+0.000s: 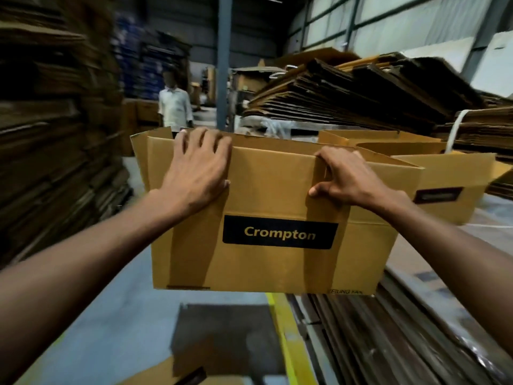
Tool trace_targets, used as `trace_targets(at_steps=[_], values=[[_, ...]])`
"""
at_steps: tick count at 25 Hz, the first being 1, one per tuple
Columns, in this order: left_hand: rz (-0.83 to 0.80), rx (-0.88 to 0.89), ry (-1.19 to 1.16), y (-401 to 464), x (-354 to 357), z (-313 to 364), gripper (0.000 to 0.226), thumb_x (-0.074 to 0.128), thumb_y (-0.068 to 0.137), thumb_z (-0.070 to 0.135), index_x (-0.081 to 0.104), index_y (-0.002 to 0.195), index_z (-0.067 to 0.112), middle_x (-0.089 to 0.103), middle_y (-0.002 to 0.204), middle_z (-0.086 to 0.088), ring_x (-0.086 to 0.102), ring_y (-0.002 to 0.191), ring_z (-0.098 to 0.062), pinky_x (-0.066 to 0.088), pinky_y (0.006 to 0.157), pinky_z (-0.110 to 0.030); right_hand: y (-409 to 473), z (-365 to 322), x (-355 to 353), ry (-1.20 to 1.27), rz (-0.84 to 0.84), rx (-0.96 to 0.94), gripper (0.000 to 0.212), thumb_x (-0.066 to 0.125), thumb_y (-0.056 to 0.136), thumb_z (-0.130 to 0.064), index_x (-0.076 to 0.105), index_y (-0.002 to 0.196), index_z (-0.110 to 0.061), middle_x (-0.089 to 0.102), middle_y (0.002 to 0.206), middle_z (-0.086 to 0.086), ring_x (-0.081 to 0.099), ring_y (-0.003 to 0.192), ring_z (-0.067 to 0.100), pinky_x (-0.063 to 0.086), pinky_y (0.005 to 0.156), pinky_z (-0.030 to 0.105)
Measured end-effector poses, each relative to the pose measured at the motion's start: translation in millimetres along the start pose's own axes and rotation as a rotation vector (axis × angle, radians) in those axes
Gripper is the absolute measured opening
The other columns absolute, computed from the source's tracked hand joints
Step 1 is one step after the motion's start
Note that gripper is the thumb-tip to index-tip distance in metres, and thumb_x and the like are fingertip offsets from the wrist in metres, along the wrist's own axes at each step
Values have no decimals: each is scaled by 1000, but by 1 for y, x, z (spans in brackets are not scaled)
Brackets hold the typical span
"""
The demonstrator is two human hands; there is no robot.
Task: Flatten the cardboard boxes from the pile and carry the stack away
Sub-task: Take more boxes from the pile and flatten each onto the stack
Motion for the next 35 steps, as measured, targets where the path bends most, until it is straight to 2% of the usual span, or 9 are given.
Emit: trace_targets(at_steps=[2, 5, 11, 14, 18, 21, 28, 35], values=[[82, 6, 82, -37, -6, -3, 76, 65, 86, 42, 33, 147, 11, 29, 153, -20, 21, 145, -40, 16, 119, -60, 4, -26, 12, 38, -2, -57, 69, 81, 78, -45, 48, 134, -18, 58, 131, 6, 51, 122, 24, 36, 104, 47], [105, 76, 162, -94, 0, 13, 64, 49, 96, 42, 36, 150, 9, 25, 159, -21, 17, 149, -42, 14, 120, -60, 3, -59, 33, 101, -10, -128, 71, 82, 77, -47, 50, 132, -17, 60, 129, 8, 52, 120, 26, 36, 98, 43], [-200, -63, 211, -226, 31, 35, 85, 59, 90, 50, 25, 157, 9, 7, 167, -18, 4, 153, -40, 12, 121, -60, -32, -119, 101, 254, -115, -212, 64, 83, 78, -36, 51, 127, -10, 59, 125, 13, 50, 117, 29, 27, 91, 37], [-341, -137, 216, -285, 34, 31, 87, 55, 92, 53, 19, 159, 11, -4, 167, -16, -5, 153, -38, 8, 122, -59, -55, -147, 129, 304, -174, -247, 60, 80, 82, -33, 50, 128, -10, 57, 128, 14, 48, 119, 28, 29, 97, 40], [-496, -254, 210, -351, 38, 24, 87, 48, 94, 56, 11, 160, 12, -14, 166, -14, -12, 153, -37, 5, 122, -58, -83, -192, 163, 352, -263, -312, 68, 79, 82, -38, 47, 135, -13, 56, 135, 12, 47, 125, 27, 30, 102, 43], [-546, -295, 183, -384, 38, 22, 85, 47, 95, 56, 12, 160, 12, -16, 166, -13, -12, 153, -37, 5, 122, -59, -96, -217, 183, 350, -323, -341, 73, 80, 79, -42, 46, 137, -13, 55, 138, 13, 46, 128, 29, 29, 103, 44], [-667, -381, 110, -469, 43, 13, 85, 49, 96, 54, 11, 159, 13, -17, 166, -12, -11, 153, -37, 5, 122, -58, -123, -284, 222, 342, -394, -387, 70, 78, 81, -42, 47, 137, -14, 57, 133, 12, 49, 121, 27, 30, 97, 41], [-691, -407, 77, -540, 83, -18, 86, 53, 94, 54, 13, 159, 13, -17, 166, -11, -10, 153, -38, 8, 122, -59, -145, -334, 285, 376, -478, -344, 74, 79, 80, -43, 45, 139, -14, 55, 139, 11, 46, 127, 27, 30, 100, 42]])
Point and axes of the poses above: each hand's wrist, its own y-axis towards the middle knuckle, its own x-axis out of the palm, z = x × y, the point moved 6 cm from there along y, towards the middle knuckle
